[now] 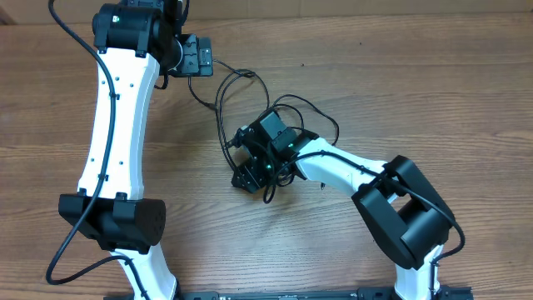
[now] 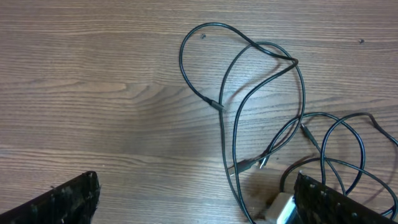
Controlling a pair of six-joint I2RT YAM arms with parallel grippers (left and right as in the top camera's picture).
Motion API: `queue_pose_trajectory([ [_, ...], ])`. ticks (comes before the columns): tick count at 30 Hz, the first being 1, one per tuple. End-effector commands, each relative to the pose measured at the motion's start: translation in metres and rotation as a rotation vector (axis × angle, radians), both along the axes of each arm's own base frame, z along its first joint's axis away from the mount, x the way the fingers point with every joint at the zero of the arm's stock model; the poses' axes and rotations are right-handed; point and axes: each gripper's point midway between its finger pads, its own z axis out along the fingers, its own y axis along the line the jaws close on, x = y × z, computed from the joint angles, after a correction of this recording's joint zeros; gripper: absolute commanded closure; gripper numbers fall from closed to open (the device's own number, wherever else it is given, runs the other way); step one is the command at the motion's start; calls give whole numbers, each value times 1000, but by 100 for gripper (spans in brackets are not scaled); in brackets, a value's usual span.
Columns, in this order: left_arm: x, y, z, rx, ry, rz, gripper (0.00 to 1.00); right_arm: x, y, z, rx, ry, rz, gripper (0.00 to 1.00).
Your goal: Untangle cables
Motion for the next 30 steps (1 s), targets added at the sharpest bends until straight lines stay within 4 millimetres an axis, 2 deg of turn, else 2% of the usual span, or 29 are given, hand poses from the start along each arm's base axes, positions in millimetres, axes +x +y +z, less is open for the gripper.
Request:
queue_pose_trajectory([
  [1,1,-3,-2,-13,5,-1,0,-3,9,0,3,-6,17,39],
  [6,1,-3,-2,-13,5,-1,0,-2,10,1,6,-10,19,49],
  [9,1,-3,-2,-13,5,-1,0,-1,11,2,13,-17,19,59],
  [17,1,-3,-2,-13,5,-1,0,10,12,5,22,-54,2,62],
  [18,1,-3,-2,-13,5,-1,0,11,11,4,16,-59,-2,66],
  [22,1,-3,-2,-12,5,-1,0,15,9,4,3,-77,-13,96],
  [26,1,-3,-2,-13,5,-1,0,19,13,14,7,-82,-14,96],
  [30,1,-3,-2,-13,4,-1,1,32,12,44,-17,-131,-41,96],
])
